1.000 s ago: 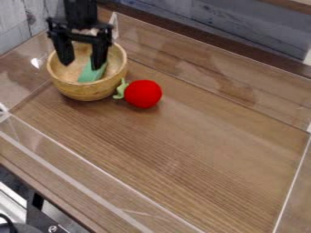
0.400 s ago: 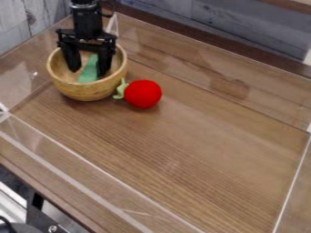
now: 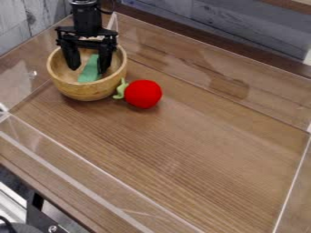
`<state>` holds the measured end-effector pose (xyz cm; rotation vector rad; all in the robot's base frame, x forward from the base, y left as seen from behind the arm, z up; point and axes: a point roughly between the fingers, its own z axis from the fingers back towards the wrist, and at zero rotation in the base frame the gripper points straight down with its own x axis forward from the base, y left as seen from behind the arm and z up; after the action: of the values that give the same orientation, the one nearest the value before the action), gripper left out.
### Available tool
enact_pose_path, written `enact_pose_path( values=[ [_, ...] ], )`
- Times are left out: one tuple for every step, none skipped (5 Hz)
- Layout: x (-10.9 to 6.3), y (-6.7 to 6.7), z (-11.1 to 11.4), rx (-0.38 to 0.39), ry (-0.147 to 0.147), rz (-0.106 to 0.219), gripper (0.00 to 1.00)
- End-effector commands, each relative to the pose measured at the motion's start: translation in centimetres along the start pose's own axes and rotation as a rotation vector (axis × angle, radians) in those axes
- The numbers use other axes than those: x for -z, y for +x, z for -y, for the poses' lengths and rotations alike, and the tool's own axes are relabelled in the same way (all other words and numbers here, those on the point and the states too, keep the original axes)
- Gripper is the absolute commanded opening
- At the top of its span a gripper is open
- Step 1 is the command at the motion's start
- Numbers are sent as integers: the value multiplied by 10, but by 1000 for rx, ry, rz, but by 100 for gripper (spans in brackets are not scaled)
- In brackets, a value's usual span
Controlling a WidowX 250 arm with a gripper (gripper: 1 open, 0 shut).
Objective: Remove the green block from the brown bowl and put it on the table
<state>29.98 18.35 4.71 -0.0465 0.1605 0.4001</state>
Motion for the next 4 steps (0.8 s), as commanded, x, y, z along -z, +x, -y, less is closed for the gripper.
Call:
enact_pose_path(
  values=[
    [-16,-5,-7,-29,0,39,100],
    [-14,-8,-6,-45,-3,29,100],
    [-15,-10,-2,-56,-10,22,100],
    [-17,-10,8,-22,-11,18,0]
  ],
)
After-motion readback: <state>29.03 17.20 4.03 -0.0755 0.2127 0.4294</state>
